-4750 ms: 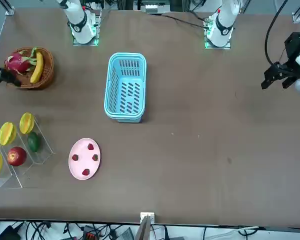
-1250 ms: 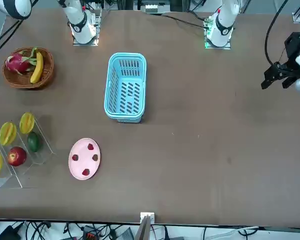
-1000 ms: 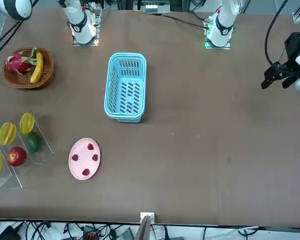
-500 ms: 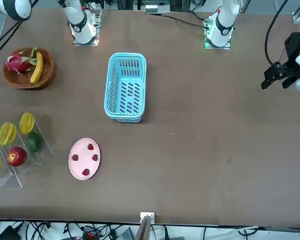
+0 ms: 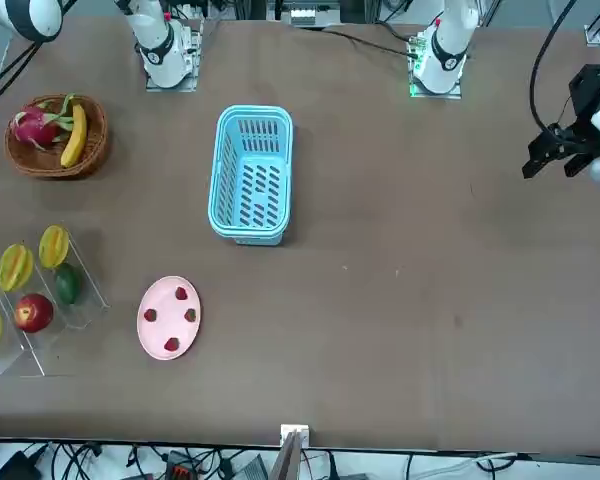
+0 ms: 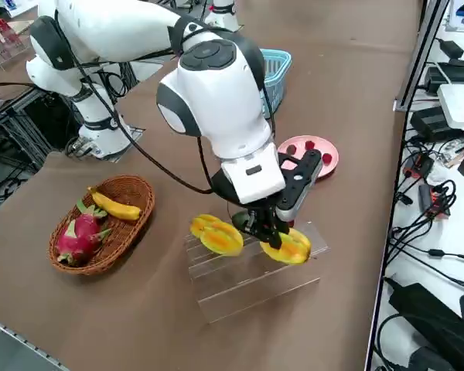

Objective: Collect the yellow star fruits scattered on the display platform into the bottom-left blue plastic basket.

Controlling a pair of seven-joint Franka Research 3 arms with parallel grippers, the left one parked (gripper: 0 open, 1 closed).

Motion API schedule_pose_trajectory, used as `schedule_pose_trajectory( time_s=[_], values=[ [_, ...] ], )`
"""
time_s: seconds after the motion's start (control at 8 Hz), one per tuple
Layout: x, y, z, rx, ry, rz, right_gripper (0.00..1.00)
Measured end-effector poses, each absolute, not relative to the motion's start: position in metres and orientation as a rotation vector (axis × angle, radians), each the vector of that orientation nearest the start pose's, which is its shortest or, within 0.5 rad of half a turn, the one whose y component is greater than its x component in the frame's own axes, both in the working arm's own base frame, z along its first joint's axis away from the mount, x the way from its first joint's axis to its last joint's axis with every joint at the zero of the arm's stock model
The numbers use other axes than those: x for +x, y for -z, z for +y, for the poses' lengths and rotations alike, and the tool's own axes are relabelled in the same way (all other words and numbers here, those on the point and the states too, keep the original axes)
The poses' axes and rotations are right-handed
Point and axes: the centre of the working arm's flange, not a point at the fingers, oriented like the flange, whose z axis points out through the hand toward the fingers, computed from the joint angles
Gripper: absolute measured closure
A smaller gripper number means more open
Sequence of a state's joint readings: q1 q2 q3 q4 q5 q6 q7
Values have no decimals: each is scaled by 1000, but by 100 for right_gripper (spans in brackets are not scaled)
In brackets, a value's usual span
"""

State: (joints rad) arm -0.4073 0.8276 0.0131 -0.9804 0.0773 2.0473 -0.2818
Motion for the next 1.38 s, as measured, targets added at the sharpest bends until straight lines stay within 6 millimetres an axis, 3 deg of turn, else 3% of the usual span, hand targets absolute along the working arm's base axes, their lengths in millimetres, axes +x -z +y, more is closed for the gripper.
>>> schedule_pose_trajectory(
  time_s=[0.25,0.5,0.62,0.75,0.88,1.12,1.38],
  values=[
    [730,-394,-303,-3107,370,225,78],
    [722,-401,-295,-3080,233,219,78],
    [716,-418,-285,-3062,155,224,78],
    [709,-447,-264,-3043,81,259,78],
    [701,-483,-232,-3040,5,297,78],
    [684,-541,-121,-3040,-153,423,78],
    [656,-556,2,-3029,-232,528,78]
  ],
)
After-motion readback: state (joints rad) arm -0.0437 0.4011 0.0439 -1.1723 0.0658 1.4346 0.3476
